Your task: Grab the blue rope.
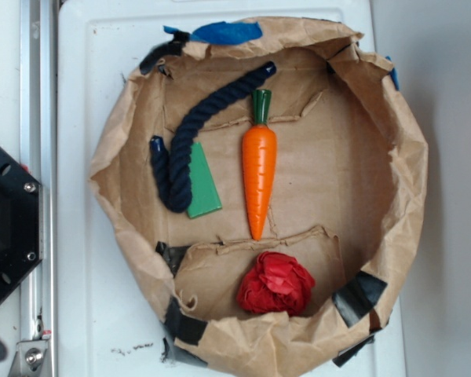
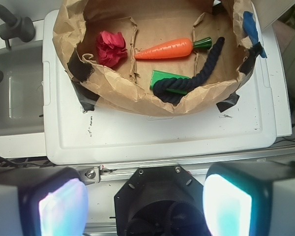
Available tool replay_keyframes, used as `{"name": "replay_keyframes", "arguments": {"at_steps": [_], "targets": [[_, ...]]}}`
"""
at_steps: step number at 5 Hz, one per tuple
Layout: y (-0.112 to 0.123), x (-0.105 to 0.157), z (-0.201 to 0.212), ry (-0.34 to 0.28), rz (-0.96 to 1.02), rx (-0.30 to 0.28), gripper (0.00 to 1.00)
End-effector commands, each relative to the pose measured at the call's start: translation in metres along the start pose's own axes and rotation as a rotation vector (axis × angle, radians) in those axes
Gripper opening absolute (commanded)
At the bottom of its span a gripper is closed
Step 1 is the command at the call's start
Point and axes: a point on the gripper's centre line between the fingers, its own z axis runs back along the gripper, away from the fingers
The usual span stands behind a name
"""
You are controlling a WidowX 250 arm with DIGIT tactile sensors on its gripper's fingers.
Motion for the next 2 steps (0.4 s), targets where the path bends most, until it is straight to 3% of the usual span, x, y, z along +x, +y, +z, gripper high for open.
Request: {"name": "replay_keyframes", "arguments": {"at_steps": [1,2], "targets": [[0.0,0.0,0.0,0.0,0.0,0.0,1.0],[-0.01,0.027,0.003,-0.03,0.053,-0.011,1.0]]}}
